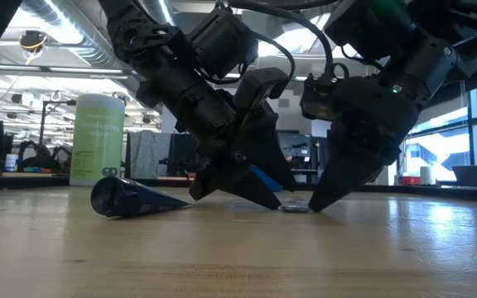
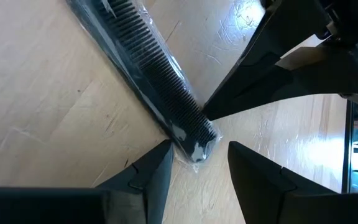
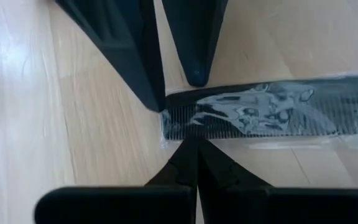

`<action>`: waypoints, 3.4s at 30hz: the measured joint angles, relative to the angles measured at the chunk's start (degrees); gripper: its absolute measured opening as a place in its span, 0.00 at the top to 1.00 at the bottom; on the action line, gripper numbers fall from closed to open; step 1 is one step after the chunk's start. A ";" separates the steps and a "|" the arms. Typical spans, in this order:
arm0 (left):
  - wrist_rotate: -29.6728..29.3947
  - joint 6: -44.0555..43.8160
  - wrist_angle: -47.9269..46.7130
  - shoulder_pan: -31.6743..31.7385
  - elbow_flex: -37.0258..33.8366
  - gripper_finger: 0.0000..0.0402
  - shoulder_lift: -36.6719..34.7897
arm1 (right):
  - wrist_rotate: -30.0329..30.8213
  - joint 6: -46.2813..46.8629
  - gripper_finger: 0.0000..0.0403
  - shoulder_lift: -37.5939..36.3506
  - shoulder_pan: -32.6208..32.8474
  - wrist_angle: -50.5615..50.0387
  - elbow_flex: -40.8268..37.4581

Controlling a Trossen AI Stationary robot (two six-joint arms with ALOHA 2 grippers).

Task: Pick & Place Travel size toiletries
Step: Put the black hair comb into the red basket

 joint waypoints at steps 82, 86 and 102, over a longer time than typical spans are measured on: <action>3.95 6.21 -4.15 0.09 0.02 0.98 -0.11 | -8.52 -5.07 0.97 4.25 -1.79 11.53 0.00; 5.00 7.14 -4.12 0.34 0.07 0.98 -0.07 | -15.40 -5.47 0.89 0.84 -0.79 7.72 -0.26; -2.69 10.14 -23.49 -1.93 -0.20 0.98 -15.38 | -8.70 2.81 0.84 -13.26 6.59 -16.55 -0.10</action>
